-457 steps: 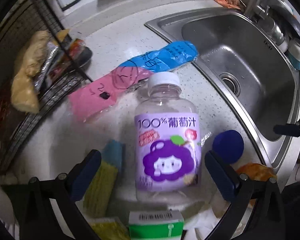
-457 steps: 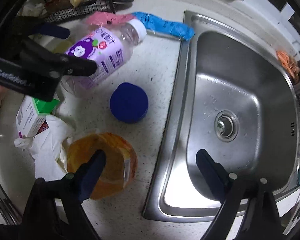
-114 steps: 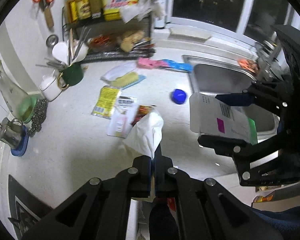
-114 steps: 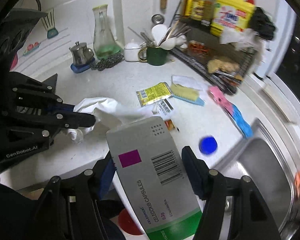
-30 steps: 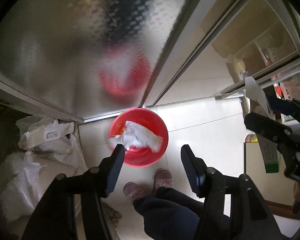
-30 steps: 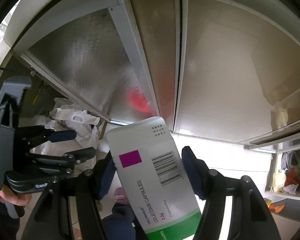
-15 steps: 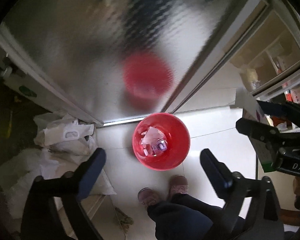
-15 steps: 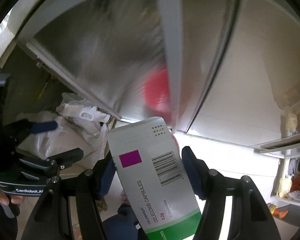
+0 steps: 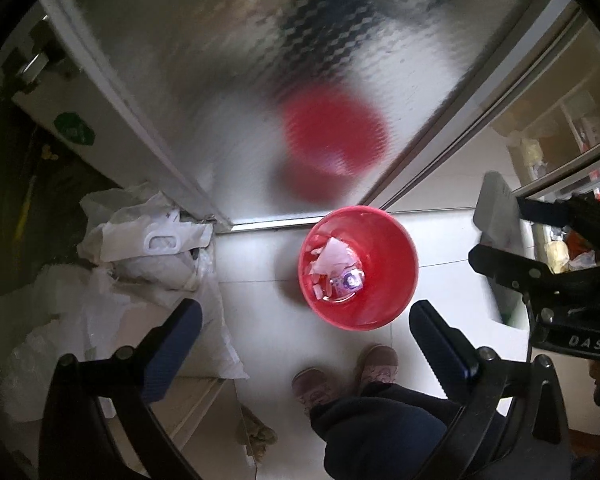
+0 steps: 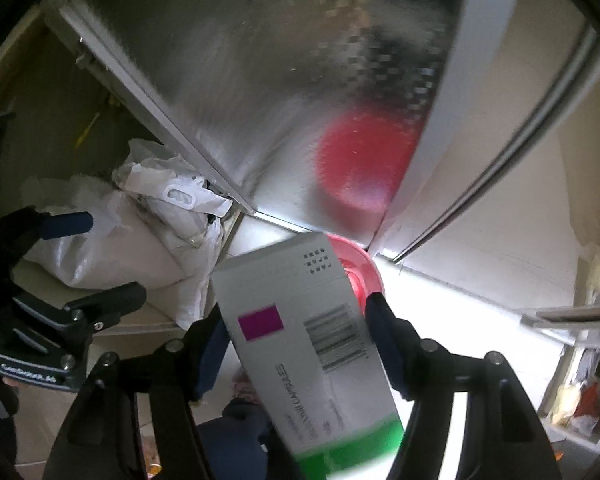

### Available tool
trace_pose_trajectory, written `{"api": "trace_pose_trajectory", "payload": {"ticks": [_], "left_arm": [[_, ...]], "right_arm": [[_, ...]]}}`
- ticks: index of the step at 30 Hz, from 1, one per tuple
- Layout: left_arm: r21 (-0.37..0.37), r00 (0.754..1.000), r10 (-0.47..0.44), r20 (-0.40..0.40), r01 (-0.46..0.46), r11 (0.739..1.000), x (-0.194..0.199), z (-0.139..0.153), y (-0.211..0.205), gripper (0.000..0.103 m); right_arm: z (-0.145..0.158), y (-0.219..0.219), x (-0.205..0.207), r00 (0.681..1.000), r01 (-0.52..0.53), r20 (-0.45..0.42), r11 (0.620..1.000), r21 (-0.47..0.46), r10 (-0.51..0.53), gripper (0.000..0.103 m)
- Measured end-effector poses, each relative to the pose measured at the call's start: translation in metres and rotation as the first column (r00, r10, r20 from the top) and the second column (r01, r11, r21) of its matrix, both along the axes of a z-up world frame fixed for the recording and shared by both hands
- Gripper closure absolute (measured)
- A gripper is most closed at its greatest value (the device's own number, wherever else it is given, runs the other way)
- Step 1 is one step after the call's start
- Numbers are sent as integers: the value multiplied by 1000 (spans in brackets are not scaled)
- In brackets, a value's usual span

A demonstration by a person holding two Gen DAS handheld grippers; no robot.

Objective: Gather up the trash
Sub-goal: 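Open the right tool to drop the white-and-green medicine box into the bin, then raise both tools back up toward the counter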

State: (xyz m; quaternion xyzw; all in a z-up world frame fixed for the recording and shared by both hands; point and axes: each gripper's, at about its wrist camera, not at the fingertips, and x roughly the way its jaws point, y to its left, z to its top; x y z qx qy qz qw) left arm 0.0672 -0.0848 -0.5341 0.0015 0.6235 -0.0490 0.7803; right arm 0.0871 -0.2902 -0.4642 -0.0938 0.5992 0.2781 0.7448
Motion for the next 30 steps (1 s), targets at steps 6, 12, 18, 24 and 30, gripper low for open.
{"api": "trace_pose_trajectory", "payload": {"ticks": [6,12,18,24,30], "left_arm": [[12,1000,17,1,-17,1000,-10,7,8,0],[13,999,22,27,-22,1000,-18,53,6,0],[17,997,25,79,-27,999,-29,137,2,0],[30,986,31,164,-37,999,-35,235,-6,0],[76,969,33,243,-53,996,-37,309,-18,0]], "right_arm": [[6,5,-4,999,-25,31,1000,-15,25,12],[37,-2,-10,999,-20,31,1000,-6,20,11],[109,-12,-17,997,-7,78,1000,17,5,1],[198,-29,-17,990,-6,142,999,53,-1,0],[269,-40,-12,978,-14,208,995,101,-7,0]]}}
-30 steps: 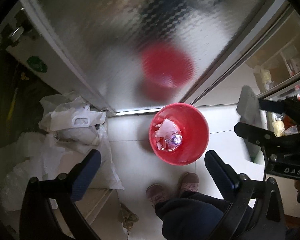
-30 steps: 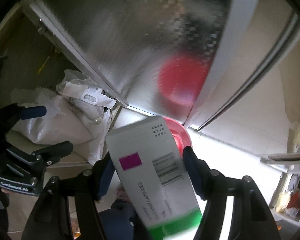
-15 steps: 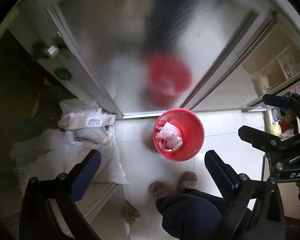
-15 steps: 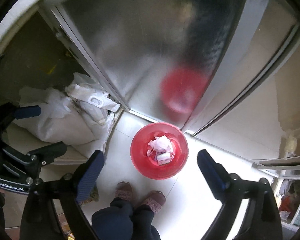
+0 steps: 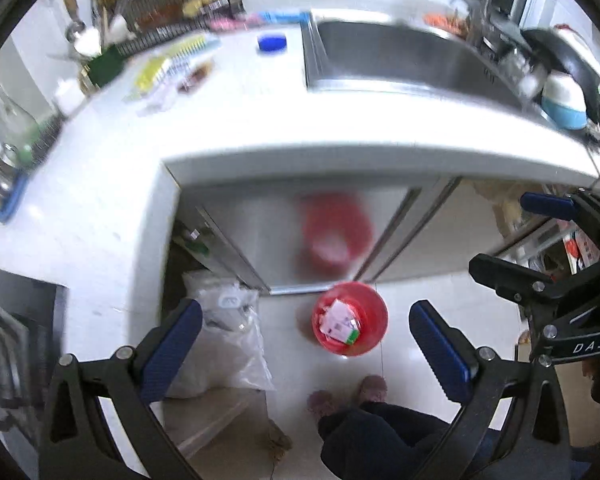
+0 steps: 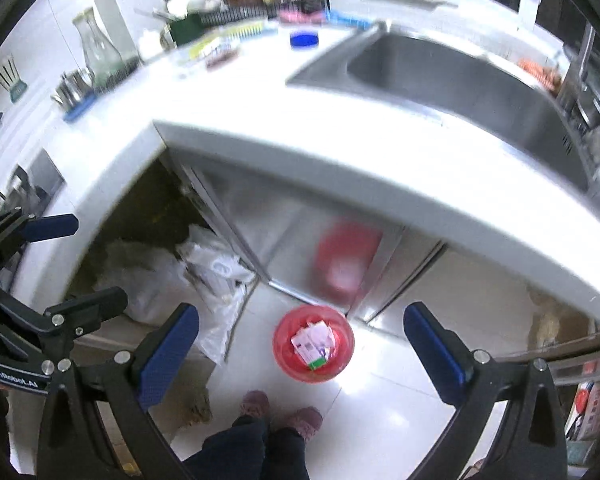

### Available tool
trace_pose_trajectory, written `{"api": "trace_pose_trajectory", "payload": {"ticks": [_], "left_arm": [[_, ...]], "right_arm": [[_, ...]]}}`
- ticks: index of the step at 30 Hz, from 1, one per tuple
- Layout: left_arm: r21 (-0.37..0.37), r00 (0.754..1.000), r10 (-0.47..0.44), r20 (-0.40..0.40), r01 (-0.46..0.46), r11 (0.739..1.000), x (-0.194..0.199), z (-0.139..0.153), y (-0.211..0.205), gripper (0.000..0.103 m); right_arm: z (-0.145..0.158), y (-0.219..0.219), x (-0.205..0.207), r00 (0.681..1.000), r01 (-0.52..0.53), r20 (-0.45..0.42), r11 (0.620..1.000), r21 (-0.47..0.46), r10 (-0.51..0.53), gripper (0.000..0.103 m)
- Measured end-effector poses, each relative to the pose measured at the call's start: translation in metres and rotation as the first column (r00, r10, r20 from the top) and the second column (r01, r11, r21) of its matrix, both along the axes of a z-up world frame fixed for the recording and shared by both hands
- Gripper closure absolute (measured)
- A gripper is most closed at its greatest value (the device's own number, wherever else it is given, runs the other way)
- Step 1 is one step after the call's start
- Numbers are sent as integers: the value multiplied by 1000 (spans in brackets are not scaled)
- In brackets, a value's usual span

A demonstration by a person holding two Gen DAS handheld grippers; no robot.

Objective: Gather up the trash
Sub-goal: 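Raise both tools back up toward the counter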

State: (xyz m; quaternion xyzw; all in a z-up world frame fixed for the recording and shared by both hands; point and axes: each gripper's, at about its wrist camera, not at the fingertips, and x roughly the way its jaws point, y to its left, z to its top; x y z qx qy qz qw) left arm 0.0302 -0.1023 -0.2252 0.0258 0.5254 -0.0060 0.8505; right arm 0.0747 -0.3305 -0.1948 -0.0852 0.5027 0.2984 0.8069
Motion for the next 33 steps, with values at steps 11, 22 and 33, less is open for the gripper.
{"api": "trace_pose_trajectory", "payload": {"ticks": [11,22,33], "left_arm": [[34,992,77,98,-81,996,0,75,4,0],[39,988,97,116,-102,994,29,97,24,0],[34,993,93,80,-96,995,120,101,97,0]], "right_arm": [[84,-3,3,991,-73,115,995,75,64,0],[105,12,25,990,-87,124,990,109,73,0],[106,77,97,995,-74,74,992,101,67,0]]}}
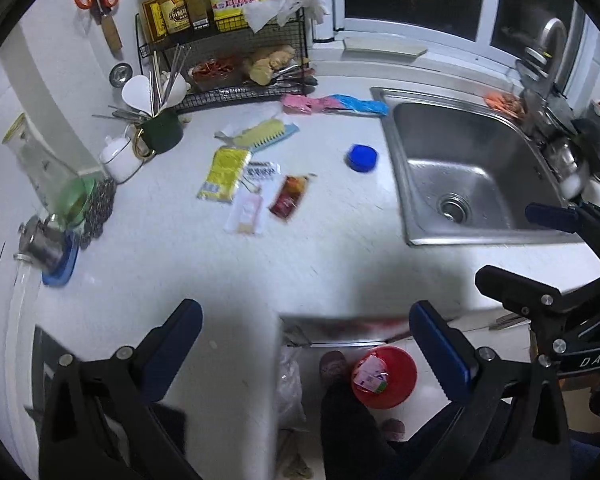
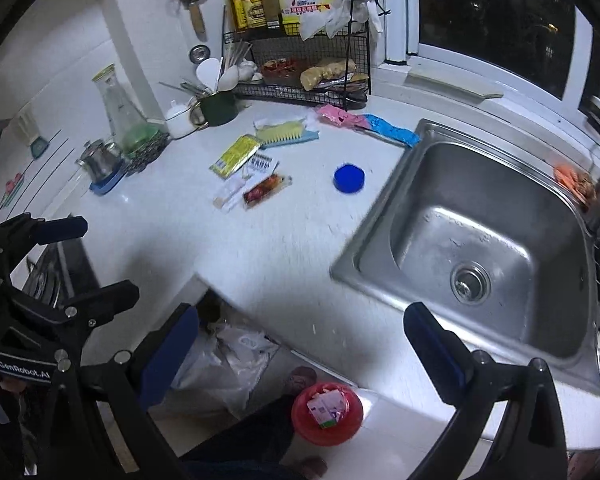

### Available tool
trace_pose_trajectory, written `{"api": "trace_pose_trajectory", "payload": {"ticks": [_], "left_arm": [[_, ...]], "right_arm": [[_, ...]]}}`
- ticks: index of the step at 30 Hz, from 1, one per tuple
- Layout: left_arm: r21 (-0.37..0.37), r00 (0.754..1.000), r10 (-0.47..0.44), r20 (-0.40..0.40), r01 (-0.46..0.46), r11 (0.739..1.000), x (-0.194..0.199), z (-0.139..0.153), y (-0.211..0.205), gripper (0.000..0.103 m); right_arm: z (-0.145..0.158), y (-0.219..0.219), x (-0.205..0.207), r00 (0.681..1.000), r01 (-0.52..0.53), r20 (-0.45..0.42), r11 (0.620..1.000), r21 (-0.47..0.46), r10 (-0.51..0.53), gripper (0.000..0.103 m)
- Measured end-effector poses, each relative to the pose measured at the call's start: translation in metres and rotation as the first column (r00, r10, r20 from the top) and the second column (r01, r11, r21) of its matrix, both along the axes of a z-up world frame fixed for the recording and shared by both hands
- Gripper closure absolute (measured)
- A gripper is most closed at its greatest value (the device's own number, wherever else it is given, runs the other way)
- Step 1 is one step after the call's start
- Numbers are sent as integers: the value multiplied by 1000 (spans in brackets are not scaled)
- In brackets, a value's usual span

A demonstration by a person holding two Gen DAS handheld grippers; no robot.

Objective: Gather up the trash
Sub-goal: 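Raise both tools back up toward the counter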

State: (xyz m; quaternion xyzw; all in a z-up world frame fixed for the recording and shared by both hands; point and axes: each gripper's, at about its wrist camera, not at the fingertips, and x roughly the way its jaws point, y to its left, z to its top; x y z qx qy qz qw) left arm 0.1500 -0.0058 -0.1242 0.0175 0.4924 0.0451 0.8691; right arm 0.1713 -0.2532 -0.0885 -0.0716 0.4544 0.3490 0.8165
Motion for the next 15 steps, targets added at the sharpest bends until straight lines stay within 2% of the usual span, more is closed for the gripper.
{"api": "trace_pose_trajectory", "payload": {"ticks": [10,15], "left_arm": [[-24,994,-90,-62,89,996,98,-12,80,0],[-36,990,-101,-100,98,995,136,-25,114,0]], "right_arm": [[-5,79,82,999,26,-46,999,-37,-27,0],[-17,108,112,996,39,-82,997,-60,-44,0]]}}
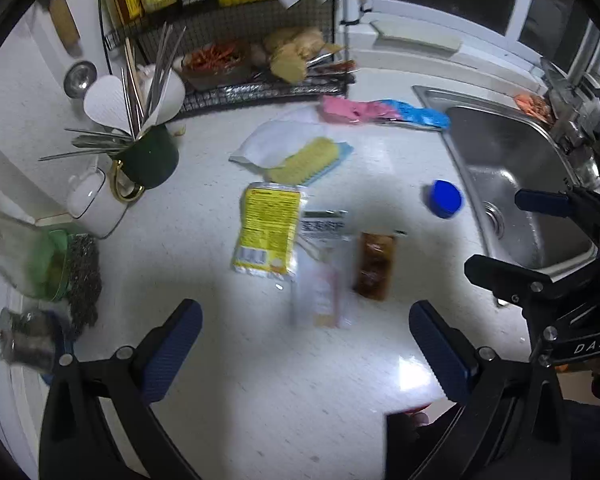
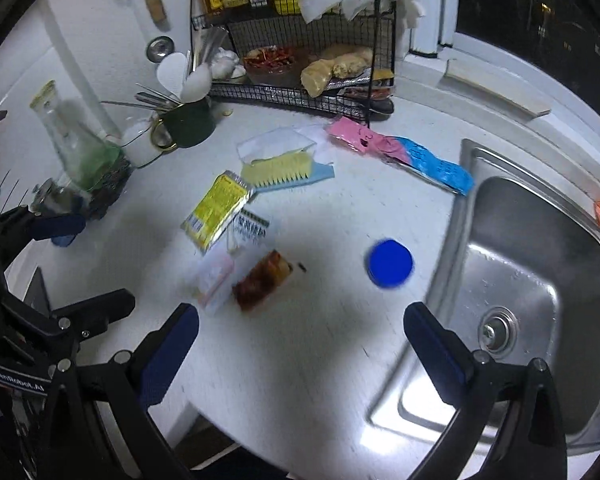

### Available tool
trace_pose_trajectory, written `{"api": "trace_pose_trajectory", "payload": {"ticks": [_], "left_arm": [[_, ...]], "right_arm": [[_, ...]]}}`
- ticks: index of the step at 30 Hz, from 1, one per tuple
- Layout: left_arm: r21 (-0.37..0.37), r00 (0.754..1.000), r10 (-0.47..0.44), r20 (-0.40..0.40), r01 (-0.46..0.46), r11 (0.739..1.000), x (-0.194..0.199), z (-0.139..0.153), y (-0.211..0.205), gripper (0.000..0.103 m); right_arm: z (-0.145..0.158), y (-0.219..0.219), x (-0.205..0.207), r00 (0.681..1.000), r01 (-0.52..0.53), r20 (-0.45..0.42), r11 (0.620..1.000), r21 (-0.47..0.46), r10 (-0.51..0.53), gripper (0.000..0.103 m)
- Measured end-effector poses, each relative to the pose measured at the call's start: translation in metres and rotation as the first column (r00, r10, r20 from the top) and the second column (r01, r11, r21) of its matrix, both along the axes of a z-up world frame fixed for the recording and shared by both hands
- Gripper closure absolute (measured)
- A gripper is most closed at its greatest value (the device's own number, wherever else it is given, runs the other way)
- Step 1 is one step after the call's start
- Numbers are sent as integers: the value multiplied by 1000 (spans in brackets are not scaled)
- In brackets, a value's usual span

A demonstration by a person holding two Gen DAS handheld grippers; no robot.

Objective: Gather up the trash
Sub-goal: 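Raise both tools back up toward the counter, then grasp the yellow Angel yeast packet with the left tool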

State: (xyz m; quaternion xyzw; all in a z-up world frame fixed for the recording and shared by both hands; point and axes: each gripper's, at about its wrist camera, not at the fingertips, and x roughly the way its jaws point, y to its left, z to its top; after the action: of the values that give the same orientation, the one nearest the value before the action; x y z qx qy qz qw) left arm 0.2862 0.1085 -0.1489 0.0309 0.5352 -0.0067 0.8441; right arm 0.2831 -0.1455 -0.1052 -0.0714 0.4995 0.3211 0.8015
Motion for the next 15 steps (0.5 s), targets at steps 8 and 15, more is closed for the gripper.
{"api": "trace_pose_trajectory", "payload": {"ticks": [8,15], "left_arm": [[10,997,5,-75,-4,1000,47,-36,42,0],[-49,992,-11,-126,5,999,78,-68,62,0]], "right_arm": [[-28,49,35,996,-21,-83,999,-48,17,0],[-50,72,54,991,-46,-127,994,-99,34,0]]}}
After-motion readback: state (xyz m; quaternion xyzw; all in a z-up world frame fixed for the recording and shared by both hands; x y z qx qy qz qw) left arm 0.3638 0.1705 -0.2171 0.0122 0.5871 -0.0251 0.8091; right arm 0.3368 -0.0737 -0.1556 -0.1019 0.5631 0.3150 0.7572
